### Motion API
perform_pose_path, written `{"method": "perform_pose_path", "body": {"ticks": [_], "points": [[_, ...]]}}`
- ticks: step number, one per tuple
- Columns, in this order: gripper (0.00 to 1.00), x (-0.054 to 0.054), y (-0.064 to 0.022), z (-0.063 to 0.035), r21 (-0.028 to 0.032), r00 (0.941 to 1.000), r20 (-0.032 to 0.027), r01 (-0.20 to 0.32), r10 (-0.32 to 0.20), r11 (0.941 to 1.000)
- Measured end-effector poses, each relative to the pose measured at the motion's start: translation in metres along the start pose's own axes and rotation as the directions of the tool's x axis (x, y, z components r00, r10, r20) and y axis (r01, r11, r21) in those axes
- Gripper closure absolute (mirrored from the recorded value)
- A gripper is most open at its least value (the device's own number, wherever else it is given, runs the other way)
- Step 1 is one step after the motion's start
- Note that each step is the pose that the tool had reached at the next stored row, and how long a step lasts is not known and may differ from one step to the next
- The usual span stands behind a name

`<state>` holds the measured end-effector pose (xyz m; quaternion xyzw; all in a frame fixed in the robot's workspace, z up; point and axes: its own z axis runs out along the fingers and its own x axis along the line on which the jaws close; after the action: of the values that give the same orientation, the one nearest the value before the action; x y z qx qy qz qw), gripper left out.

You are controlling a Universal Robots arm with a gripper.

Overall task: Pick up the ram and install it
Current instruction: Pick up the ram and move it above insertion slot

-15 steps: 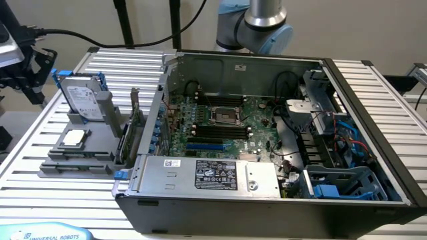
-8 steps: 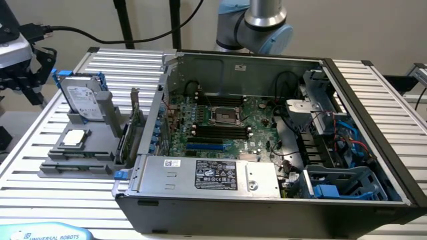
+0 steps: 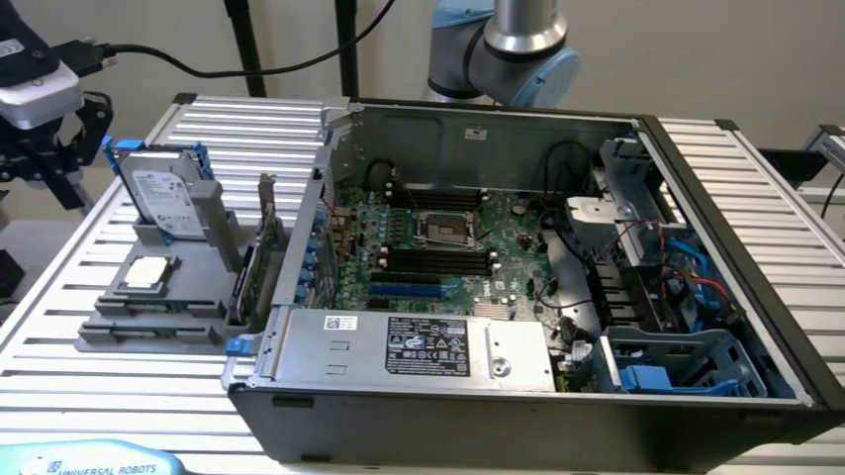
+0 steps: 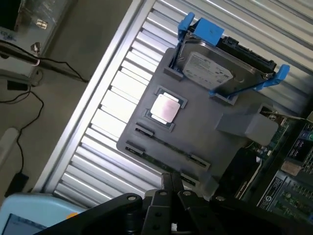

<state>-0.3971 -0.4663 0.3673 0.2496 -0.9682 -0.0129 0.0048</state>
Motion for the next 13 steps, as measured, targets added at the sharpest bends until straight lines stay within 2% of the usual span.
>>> {"method": "perform_pose_path", "body": {"ticks": [3,7,10,13], "points": [[0.89,0.0,0.0,0.0004,0.0001,0.9985,-0.0015,0.056,-0.056,0.9985],[0.89,0.0,0.0,0.001,0.0001,0.9918,-0.0036,0.128,-0.128,0.9918],[0.89,0.0,-0.0001,0.0015,0.0001,0.9835,-0.005,0.181,-0.181,0.9835],[0.89,0.0,-0.0001,0.0021,-0.0001,0.9719,-0.0065,0.235,-0.235,0.9719]]}}
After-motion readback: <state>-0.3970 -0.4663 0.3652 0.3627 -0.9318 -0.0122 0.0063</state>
